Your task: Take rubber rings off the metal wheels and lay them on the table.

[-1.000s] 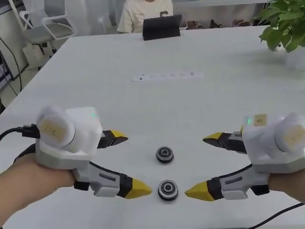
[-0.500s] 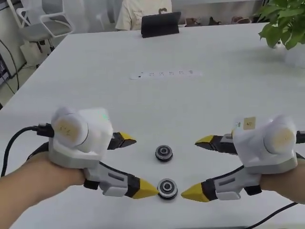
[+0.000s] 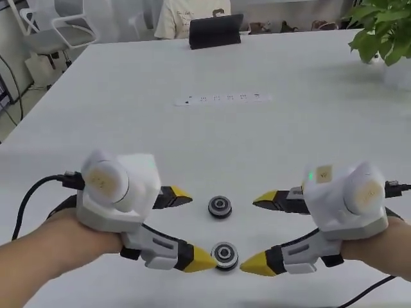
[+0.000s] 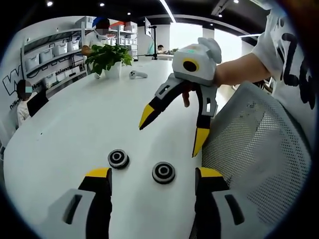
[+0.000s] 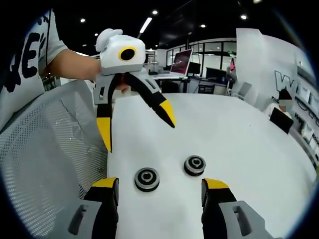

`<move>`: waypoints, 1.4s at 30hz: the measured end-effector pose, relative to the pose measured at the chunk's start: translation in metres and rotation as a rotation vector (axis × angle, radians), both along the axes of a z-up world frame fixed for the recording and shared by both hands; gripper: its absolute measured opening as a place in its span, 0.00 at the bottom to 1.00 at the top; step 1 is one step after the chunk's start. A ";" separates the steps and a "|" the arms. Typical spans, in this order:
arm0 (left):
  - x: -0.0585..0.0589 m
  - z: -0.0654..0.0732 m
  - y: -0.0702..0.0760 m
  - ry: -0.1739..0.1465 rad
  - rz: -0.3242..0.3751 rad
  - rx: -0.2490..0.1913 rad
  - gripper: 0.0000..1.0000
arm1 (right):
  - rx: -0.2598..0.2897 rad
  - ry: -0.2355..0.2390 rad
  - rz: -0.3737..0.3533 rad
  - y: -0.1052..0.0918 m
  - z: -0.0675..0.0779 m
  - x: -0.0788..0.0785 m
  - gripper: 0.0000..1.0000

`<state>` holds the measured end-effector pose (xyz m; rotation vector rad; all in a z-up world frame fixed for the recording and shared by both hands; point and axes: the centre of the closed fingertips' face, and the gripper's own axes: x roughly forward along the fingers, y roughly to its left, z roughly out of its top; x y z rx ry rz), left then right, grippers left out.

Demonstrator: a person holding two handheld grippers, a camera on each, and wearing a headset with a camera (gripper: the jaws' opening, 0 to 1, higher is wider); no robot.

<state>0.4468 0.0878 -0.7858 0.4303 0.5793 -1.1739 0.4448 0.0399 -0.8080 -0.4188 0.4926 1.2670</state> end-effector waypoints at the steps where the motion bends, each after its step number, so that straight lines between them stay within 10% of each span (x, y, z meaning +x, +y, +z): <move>1: 0.000 -0.001 0.000 0.001 -0.005 0.002 0.62 | -0.001 0.000 0.003 0.000 -0.001 0.000 0.65; 42: -0.011 -0.040 -0.014 0.067 -0.086 0.039 0.29 | -0.022 0.058 0.058 0.011 -0.033 -0.012 0.42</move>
